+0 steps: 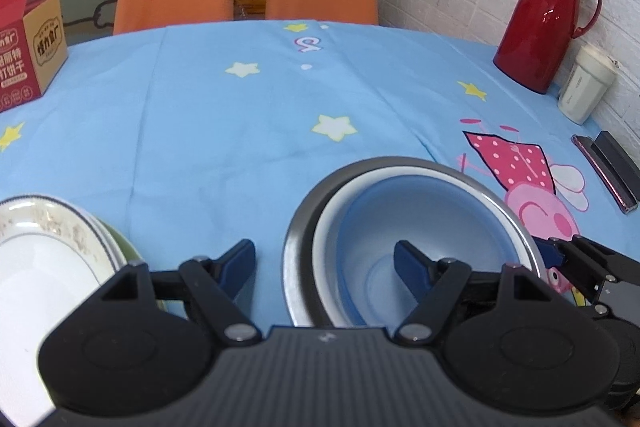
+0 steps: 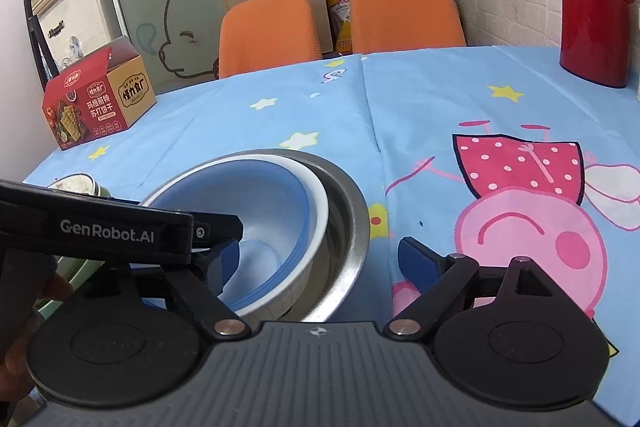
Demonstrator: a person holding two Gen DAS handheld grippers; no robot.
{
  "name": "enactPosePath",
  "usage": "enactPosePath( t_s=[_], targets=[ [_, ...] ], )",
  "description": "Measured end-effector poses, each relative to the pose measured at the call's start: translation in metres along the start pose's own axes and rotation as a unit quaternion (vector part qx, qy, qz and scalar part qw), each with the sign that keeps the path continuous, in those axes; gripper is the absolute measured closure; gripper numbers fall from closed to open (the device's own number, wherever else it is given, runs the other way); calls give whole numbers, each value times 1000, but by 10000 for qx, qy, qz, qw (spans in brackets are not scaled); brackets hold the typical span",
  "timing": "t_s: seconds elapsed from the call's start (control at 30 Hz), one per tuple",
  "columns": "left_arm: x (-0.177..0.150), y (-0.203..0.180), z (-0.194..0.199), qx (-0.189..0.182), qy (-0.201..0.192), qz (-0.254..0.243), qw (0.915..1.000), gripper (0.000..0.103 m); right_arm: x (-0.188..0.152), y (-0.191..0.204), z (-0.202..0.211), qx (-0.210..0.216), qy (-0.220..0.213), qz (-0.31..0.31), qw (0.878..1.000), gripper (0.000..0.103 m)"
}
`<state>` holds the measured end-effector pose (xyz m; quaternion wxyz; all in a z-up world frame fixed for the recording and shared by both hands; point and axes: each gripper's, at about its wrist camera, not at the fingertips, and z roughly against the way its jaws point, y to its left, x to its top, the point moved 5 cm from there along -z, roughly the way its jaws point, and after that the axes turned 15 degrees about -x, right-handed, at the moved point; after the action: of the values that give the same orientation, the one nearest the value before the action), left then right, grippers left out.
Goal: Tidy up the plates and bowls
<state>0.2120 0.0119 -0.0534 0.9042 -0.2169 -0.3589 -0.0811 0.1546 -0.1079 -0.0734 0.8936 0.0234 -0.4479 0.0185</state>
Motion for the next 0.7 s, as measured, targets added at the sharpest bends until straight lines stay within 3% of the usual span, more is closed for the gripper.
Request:
enactPosePath(
  t_s=[0.07, 0.1, 0.13, 0.17, 0.2, 0.43, 0.7],
  targets=[
    [-1, 0, 0, -37, -4, 60, 10000, 39, 0, 3, 0, -37, -48, 107, 9999, 0],
    [-1, 0, 0, -115, 7, 129, 9999, 51, 0, 5, 0, -26, -80, 165, 9998, 0],
    [0, -1, 0, -116, 25, 108, 9999, 55, -1, 7, 1, 65, -99, 190, 9998, 20],
    [1, -4, -1, -86, 64, 88, 9999, 55, 0, 8, 0, 180, -72, 114, 9997, 32],
    [1, -5, -2, -65, 75, 116, 9999, 58, 0, 9, 0, 182, -58, 59, 9998, 35],
    [24, -14, 11, -32, -2, 182, 9998, 59, 12, 9, 6, 41, 16, -88, 10000, 36],
    [69, -2, 79, 199, -685, 58, 9974, 57, 67, 38, 41, 117, -711, 172, 9973, 29]
  ],
)
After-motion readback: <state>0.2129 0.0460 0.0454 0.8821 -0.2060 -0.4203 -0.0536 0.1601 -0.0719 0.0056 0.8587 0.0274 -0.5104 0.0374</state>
